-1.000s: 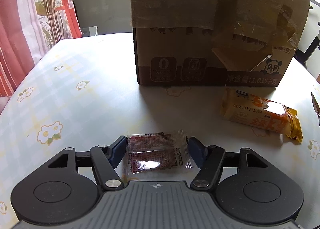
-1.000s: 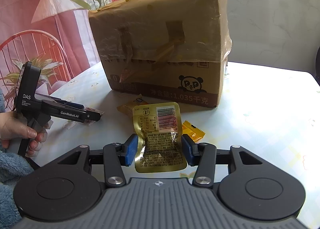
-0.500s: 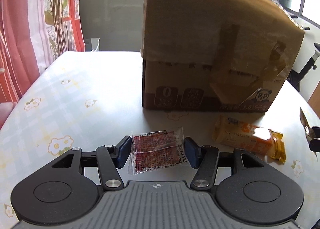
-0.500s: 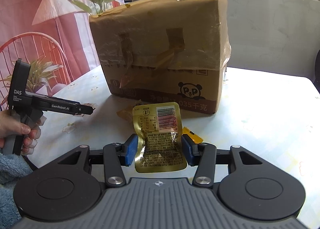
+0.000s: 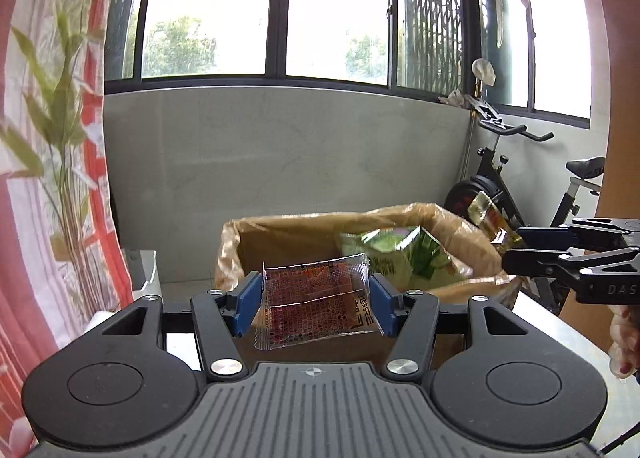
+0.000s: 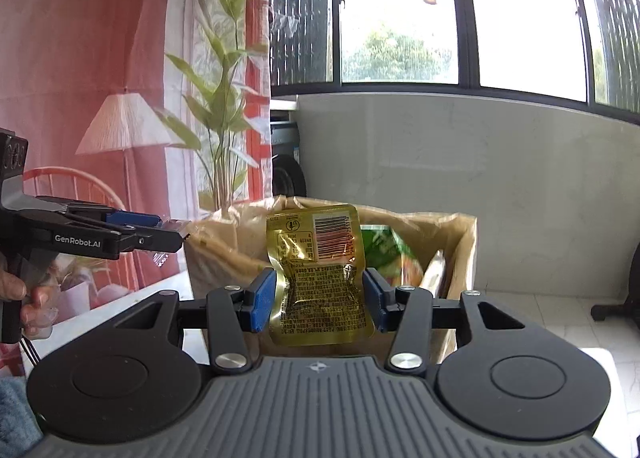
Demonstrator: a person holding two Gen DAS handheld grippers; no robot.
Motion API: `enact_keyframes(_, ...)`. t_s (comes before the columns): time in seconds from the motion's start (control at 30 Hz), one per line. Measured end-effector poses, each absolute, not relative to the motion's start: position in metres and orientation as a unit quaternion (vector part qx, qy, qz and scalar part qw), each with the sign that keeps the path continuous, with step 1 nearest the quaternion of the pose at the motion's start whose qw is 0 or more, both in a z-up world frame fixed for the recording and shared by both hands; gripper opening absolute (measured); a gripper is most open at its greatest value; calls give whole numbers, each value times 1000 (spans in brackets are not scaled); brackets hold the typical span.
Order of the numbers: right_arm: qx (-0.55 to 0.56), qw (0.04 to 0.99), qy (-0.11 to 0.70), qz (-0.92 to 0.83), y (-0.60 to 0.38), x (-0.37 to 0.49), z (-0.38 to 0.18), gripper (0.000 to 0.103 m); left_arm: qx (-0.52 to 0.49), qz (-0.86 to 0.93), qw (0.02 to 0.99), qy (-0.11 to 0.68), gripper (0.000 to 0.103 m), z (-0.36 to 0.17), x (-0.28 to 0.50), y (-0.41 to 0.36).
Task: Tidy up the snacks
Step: 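Lift both packets over the box and open both tools to drop them, then lower the left tool to the orange cereal bar while the right tool approaches the yellow candy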
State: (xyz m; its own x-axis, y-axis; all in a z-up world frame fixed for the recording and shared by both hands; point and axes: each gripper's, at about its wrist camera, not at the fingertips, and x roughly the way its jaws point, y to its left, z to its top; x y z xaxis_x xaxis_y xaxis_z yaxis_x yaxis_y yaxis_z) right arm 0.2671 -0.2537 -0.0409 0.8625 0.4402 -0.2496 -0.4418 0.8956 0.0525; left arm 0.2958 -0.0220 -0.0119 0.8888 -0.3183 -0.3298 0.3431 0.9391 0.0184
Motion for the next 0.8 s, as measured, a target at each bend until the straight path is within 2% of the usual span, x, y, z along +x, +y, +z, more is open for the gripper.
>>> enact_keyframes(0.23, 8, 971, 124, 203, -233, 325, -38, 50, 29, -164, 968, 186, 61, -12, 342, -46)
enact_keyframes(0.4, 38, 968, 154, 194, -232, 346, -50, 59, 20, -170, 962, 212, 71, -25, 363, -50)
enact_keyframes(0.47, 44, 966, 162, 198, -234, 348, -51, 61, 15, -168, 961, 218, 73, -29, 363, -46)
enact_keyframes(0.53, 46, 966, 153, 202, -237, 341, -49, 67, 13, -171, 961, 218, 76, -30, 361, -44)
enact_keyframes(0.8, 45, 971, 133, 193, -256, 312, -48, 68, 9, -171, 961, 216, 78, -30, 340, -23)
